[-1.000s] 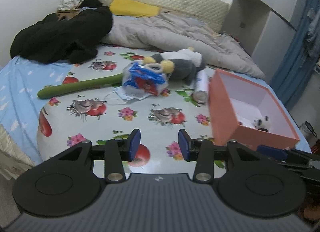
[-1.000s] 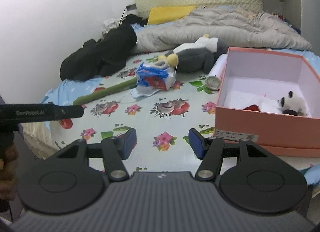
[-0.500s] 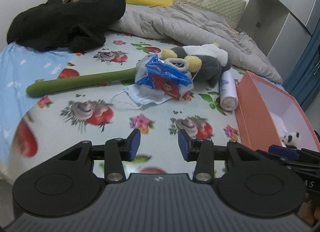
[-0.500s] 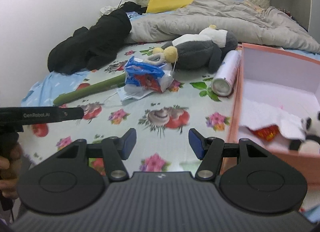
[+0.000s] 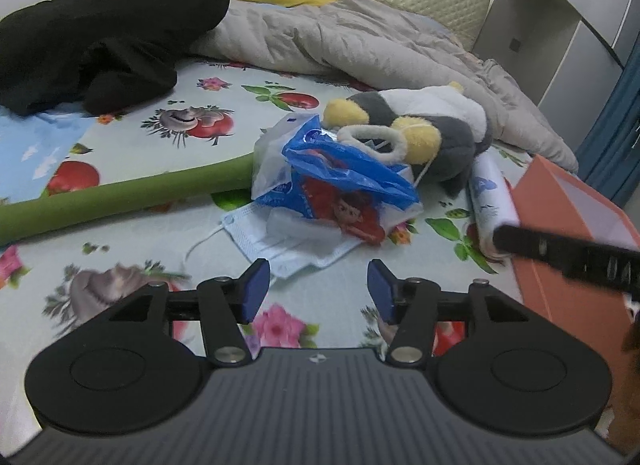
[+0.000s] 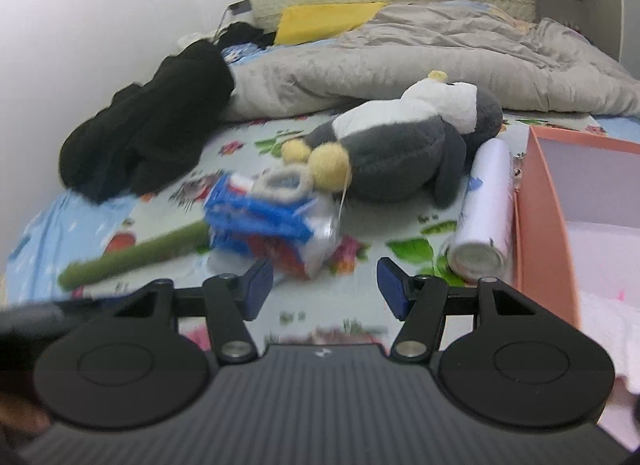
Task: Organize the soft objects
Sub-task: 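Withdraw both open grippers from the box back toward the pile, then reach the left gripper to the blue bag while the right approaches the penguin plush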
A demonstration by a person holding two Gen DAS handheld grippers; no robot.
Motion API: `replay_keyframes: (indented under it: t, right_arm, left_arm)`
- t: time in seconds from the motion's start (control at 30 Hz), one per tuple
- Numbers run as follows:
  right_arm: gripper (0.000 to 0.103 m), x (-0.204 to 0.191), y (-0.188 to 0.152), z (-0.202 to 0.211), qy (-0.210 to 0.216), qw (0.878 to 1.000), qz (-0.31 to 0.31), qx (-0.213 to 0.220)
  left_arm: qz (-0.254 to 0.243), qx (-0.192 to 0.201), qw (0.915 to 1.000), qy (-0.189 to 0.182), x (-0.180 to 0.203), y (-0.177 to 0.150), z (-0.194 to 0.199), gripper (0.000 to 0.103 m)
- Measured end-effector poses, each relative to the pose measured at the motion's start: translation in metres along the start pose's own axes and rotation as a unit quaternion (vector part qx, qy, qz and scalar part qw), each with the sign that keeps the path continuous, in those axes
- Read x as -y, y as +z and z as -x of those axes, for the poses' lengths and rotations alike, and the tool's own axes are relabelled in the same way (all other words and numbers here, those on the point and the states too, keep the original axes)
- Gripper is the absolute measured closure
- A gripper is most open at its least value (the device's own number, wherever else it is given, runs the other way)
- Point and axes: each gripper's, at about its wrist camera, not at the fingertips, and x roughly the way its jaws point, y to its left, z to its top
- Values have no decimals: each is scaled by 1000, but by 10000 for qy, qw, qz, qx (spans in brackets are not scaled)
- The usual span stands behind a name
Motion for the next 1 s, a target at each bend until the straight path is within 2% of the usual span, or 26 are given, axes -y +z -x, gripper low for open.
replay_keyframes:
  t: [0.1, 0.23, 0.53, 0.83, 1.0]
  right_arm:
    - [43, 2, 13, -21, -6, 9997, -236, 68]
    - [43, 4, 28, -48, 47, 9981, -600, 101]
    - [43, 12, 45, -92, -19, 9924, -1213, 189]
    - [41, 23, 51, -117, 55, 9856, -1683, 174]
    - [59, 23, 51, -117, 49, 9856, -1678, 174]
  left_arm:
    - [6, 6, 10000, 2, -3, 7, -22, 37]
    - [-95, 10, 10000, -17, -2, 14, -46, 36]
    - [-520, 131, 9981, 318, 0, 18, -85, 36]
    - [-627, 159, 9978, 153, 0, 17, -102, 36]
    - [-506, 175, 9985, 82, -5, 17, -107, 45]
